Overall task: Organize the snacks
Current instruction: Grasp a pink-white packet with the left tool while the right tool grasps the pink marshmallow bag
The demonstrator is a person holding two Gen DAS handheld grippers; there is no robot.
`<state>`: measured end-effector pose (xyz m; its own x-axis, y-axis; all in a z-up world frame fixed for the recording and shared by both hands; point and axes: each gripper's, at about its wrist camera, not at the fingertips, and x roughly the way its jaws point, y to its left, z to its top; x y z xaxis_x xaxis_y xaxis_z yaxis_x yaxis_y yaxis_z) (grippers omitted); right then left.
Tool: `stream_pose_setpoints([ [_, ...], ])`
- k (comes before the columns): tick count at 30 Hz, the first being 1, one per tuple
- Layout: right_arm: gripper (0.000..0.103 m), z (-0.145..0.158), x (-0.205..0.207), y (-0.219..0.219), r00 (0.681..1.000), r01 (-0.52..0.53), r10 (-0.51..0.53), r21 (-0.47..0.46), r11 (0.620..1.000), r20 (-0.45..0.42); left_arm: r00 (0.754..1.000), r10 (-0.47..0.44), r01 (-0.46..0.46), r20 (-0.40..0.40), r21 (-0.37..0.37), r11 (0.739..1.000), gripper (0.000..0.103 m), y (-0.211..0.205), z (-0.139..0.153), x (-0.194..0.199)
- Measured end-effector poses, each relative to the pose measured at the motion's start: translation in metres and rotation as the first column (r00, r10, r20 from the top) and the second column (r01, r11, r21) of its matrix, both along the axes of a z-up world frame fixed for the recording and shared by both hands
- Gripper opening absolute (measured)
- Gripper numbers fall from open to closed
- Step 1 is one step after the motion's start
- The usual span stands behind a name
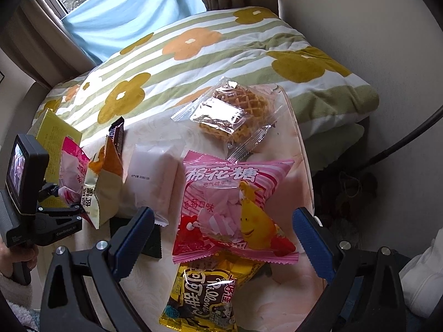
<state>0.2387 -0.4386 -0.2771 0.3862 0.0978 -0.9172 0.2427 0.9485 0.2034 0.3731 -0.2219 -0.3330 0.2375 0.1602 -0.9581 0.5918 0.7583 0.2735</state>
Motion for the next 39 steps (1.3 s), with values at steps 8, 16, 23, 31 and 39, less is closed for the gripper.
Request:
stream_pose_setpoints([
  [8,0.099,-0.014,0.008,-0.002,0.999,0.02,-0.02,0.002,1.0,-0.031,0.999,0.008,-0.006,0.034,-0.039,0.999,0.036,0.003,0.012,-0.002],
  [16,0.099,-0.036,0.021,0.003,0.997,0.022,-0.023,-0.009,1.0,-0.075,0.998,0.033,-0.029,0.053,-0.081,0.996,0.036,0.008,0.028,-0.007],
  [23,0.075,-0.053,0.021,0.001,0.99,0.079,-0.075,0.034,0.996,-0.119,0.997,0.057,-0.051,0.056,-0.115,0.992,0.036,0.011,0.04,-0.015],
  [31,0.068,-0.04,0.013,0.003,0.995,0.074,-0.07,0.054,0.996,-0.074,0.992,0.083,-0.067,0.099,-0.154,0.986,0.036,0.014,0.064,-0.029],
  [39,0.068,0.004,0.001,0.004,0.999,0.021,-0.022,0.06,0.998,0.025,0.972,0.164,-0.122,0.168,-0.231,0.965,0.036,0.025,0.108,-0.052],
])
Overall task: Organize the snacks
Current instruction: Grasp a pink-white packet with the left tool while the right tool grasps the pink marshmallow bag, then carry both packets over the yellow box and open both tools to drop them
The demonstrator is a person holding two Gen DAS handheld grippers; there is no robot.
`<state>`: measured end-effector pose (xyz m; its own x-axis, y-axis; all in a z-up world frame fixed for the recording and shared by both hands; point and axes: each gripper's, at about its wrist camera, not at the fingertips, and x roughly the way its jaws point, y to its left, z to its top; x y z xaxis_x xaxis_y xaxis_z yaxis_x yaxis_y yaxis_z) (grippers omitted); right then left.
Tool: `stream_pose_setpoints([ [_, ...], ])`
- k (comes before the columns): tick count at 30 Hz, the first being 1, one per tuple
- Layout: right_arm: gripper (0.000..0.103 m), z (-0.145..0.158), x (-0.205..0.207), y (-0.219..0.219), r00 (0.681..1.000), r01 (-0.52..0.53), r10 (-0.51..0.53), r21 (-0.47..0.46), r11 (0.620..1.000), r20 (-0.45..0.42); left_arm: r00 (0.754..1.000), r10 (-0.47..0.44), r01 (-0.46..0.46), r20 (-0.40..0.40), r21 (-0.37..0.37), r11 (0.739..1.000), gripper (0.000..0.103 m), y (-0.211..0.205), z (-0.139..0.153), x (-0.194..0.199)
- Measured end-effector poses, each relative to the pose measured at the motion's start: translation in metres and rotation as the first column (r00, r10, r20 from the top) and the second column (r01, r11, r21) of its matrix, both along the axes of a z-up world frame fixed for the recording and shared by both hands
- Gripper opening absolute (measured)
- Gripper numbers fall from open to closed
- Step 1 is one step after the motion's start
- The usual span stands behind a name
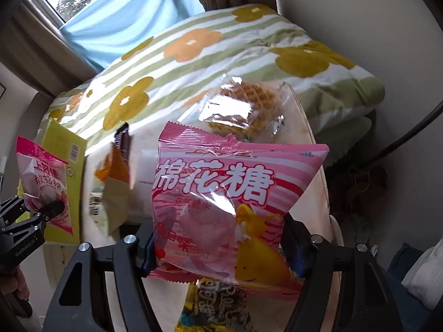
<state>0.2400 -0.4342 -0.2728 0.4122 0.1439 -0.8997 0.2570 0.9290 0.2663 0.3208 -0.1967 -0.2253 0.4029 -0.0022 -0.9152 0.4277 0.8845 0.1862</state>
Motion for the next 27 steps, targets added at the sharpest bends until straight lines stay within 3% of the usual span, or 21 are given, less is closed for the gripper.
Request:
stream_pose_setpoints([
  [6,0.068,0.046,0.001,0.013,0.991,-0.102,0.102,-0.009,0.995,0.084,0.993,0.086,-0.08,0.08,-0.076,0.994,0.036,0.019,0.049,-0.011],
  [14,0.068,0.109,0.024,0.071,0.94,-0.264,0.268,-0.049,0.963,0.212,0.963,0.208,-0.18,0.17,-0.167,0.969,0.036,0.089,0.105,-0.004],
  [20,0.068,0.135,0.05,0.141,0.895,-0.353,0.355,-0.057,0.934,0.271,0.945,0.271,-0.237,0.184,-0.185,0.954,0.036,0.164,0.113,0.021],
  [25,0.068,0.138,0.083,0.218,0.88,-0.384,0.379,-0.041,0.923,0.286,0.941,0.3,-0.271,0.158,-0.181,0.945,0.036,0.228,0.105,0.049],
  [27,0.068,0.136,0.088,0.229,0.88,-0.386,0.38,-0.037,0.922,0.284,0.94,0.312,-0.286,0.137,-0.178,0.941,0.036,0.253,0.097,0.062],
])
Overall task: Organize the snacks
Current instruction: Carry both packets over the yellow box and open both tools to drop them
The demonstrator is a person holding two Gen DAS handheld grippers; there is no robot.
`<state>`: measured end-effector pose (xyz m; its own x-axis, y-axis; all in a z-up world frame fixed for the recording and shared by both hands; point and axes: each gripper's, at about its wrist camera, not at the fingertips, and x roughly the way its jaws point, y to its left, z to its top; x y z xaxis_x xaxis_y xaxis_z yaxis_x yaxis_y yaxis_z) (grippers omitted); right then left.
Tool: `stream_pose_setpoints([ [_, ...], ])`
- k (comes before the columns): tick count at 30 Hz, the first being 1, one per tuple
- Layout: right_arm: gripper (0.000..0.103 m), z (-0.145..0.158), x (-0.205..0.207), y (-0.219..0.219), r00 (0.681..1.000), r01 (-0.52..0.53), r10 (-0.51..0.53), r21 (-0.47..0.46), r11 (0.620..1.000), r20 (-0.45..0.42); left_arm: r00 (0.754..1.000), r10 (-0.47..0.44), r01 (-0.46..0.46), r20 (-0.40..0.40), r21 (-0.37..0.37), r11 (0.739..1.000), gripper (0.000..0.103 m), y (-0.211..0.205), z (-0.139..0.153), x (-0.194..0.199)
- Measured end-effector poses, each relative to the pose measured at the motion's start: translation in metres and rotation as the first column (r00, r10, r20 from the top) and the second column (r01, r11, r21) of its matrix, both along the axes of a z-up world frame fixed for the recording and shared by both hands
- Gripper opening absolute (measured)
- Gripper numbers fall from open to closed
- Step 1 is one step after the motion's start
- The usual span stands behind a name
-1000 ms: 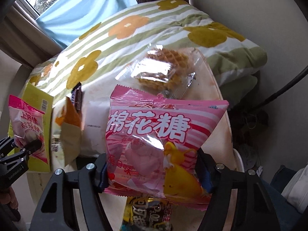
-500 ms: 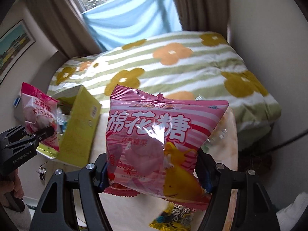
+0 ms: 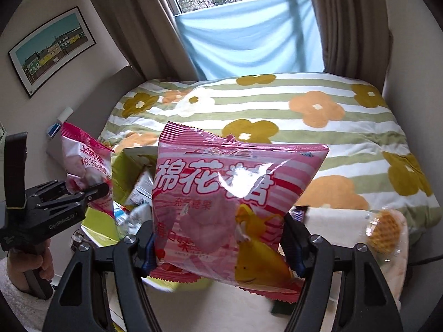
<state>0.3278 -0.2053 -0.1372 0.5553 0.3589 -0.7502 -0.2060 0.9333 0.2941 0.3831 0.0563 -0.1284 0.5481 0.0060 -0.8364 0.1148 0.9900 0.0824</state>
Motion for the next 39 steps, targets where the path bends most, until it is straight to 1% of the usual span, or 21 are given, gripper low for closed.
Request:
stream_pose_setpoints([
  [2,0.068,-0.005,0.01,0.021,1.0,-0.005,0.005,0.002,1.0,-0.008,1.0,0.012,-0.012,-0.022,-0.002,1.0,0.036,0.026,-0.01,0.015],
  [5,0.068,-0.014,0.024,0.054,1.0,-0.01,0.009,-0.004,1.0,-0.027,0.999,0.003,-0.003,-0.052,0.003,1.0,0.036,0.052,-0.028,0.033],
  [8,0.068,-0.027,0.035,0.083,0.998,-0.008,0.007,-0.008,1.0,-0.06,0.997,-0.012,0.013,-0.078,0.022,1.0,0.036,0.068,-0.045,0.048],
  [10,0.068,-0.034,0.038,0.095,0.997,-0.002,0.001,-0.01,1.0,-0.081,0.995,-0.014,0.018,-0.095,0.044,0.999,0.036,0.076,-0.056,0.056],
  [12,0.068,-0.04,0.041,0.103,0.995,0.003,-0.005,-0.014,1.0,-0.101,0.993,-0.029,0.034,-0.111,0.047,0.998,0.037,0.081,-0.064,0.061],
  [14,0.068,-0.047,0.045,0.11,0.993,0.011,-0.013,-0.02,1.0,-0.119,0.992,-0.041,0.048,-0.12,0.054,0.997,0.041,0.082,-0.07,0.064],
  [15,0.068,-0.05,0.046,0.111,0.992,0.013,-0.016,-0.022,1.0,-0.127,0.991,-0.053,0.061,-0.123,0.062,0.996,0.051,0.081,-0.073,0.064],
  [16,0.068,-0.052,0.047,0.113,0.991,0.016,-0.019,-0.024,1.0,-0.134,0.99,-0.066,0.076,-0.121,0.079,0.994,0.065,0.08,-0.075,0.064],
  [17,0.068,-0.054,0.049,0.116,0.99,0.02,-0.023,-0.024,1.0,-0.142,0.991,-0.073,0.085,-0.112,0.101,0.991,0.099,0.078,-0.075,0.062],
  [18,0.068,-0.057,0.051,0.118,0.988,0.021,-0.024,-0.023,1.0,-0.151,0.993,-0.077,0.087,-0.093,0.106,0.991,0.103,0.078,-0.074,0.059],
  [19,0.068,-0.059,0.052,0.119,0.987,0.021,-0.025,-0.025,0.999,-0.157,0.993,-0.082,0.09,-0.083,0.093,0.992,0.103,0.079,-0.072,0.054],
  [21,0.068,-0.062,0.053,0.121,0.986,0.018,-0.024,-0.037,0.999,-0.165,0.991,-0.09,0.095,-0.098,0.041,0.995,0.103,0.08,-0.073,0.046],
  [22,0.068,-0.063,0.052,0.122,0.985,0.015,-0.023,-0.045,0.999,-0.169,0.991,-0.089,0.092,-0.099,0.027,0.995,0.103,0.08,-0.074,0.041],
  [27,0.069,-0.074,0.053,0.128,0.981,-0.014,-0.001,-0.073,0.997,-0.194,0.99,-0.082,0.084,-0.115,0.013,0.996,0.103,0.077,-0.083,0.02],
  [31,0.07,-0.075,0.061,0.131,0.981,-0.018,0.005,-0.061,0.998,-0.195,0.989,-0.083,0.085,-0.12,0.008,0.996,0.103,0.075,-0.085,0.012],
  [32,0.072,-0.074,0.063,0.133,0.981,-0.024,0.013,-0.053,0.998,-0.193,0.989,-0.08,0.081,-0.122,0.003,0.997,0.103,0.075,-0.084,0.011],
  [33,0.081,-0.074,0.066,0.134,0.982,-0.03,0.02,-0.047,0.998,-0.19,0.989,-0.078,0.078,-0.122,-0.003,0.997,0.103,0.075,-0.083,0.01],
  [35,0.094,-0.072,0.068,0.137,0.985,-0.017,0.004,-0.07,0.997,-0.174,0.99,-0.075,0.073,-0.119,-0.018,0.997,0.102,0.076,-0.081,0.007],
  [36,0.097,-0.071,0.068,0.138,0.987,-0.011,-0.002,-0.081,0.997,-0.16,0.991,-0.072,0.071,-0.117,-0.019,0.997,0.103,0.076,-0.08,0.005],
  [39,0.097,-0.064,0.058,0.138,0.996,-0.008,-0.001,-0.098,0.995,-0.092,0.991,-0.069,0.068,-0.114,-0.01,0.998,0.103,0.076,-0.079,-0.001],
])
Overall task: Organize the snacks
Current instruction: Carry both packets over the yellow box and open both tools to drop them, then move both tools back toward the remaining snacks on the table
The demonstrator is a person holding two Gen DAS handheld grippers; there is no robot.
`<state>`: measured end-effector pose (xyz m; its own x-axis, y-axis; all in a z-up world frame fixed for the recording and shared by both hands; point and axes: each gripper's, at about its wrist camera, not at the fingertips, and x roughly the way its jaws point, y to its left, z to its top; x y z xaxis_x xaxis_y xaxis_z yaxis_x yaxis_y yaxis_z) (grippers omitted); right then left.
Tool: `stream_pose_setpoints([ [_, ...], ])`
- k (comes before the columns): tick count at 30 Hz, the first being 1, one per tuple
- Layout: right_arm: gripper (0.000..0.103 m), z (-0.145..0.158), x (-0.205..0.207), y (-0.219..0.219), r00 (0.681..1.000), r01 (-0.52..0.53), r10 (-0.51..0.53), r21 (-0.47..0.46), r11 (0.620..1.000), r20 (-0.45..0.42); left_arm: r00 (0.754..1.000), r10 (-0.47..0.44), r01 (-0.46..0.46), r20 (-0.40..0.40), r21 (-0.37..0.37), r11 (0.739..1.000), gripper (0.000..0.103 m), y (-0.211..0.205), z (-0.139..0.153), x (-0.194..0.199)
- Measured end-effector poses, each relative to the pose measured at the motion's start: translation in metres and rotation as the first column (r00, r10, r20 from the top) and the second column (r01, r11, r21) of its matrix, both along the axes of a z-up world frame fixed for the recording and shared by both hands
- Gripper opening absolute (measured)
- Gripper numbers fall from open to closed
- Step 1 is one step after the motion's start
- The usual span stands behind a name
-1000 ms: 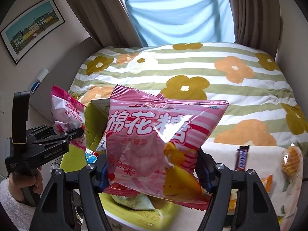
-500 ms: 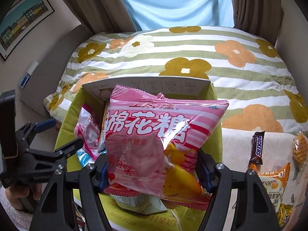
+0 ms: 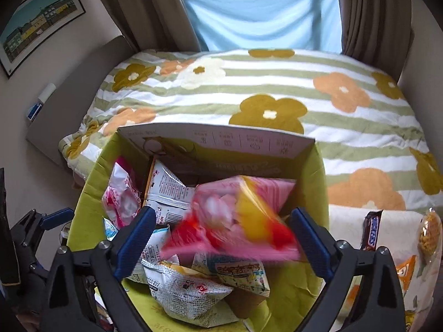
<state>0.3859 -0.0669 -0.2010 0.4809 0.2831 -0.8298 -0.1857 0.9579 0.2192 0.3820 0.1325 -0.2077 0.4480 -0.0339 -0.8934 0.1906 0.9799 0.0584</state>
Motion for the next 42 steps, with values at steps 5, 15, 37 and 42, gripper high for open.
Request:
stream_pose_setpoints([
  [5,0.097,-0.001,-0.013,-0.001,1.0,-0.022,0.021,-0.013,1.0,-0.014,1.0,0.002,-0.002,-0.001,-0.007,1.0,0.103,0.0,0.001,-0.008],
  [15,0.097,0.018,-0.035,-0.002,1.0,-0.024,0.024,0.004,1.0,-0.008,0.998,0.007,-0.007,0.061,-0.003,1.0,0.103,0.0,0.027,-0.028],
  [37,0.097,0.085,-0.125,-0.124,0.967,0.224,-0.217,-0.037,0.974,0.136,0.937,-0.29,0.298,0.192,-0.013,0.954,0.103,-0.138,0.077,-0.068],
  [42,0.097,0.083,-0.149,-0.182,0.95,0.297,-0.291,-0.045,0.954,0.111,0.909,-0.371,0.374,0.19,0.023,0.927,0.103,-0.202,0.077,-0.08],
])
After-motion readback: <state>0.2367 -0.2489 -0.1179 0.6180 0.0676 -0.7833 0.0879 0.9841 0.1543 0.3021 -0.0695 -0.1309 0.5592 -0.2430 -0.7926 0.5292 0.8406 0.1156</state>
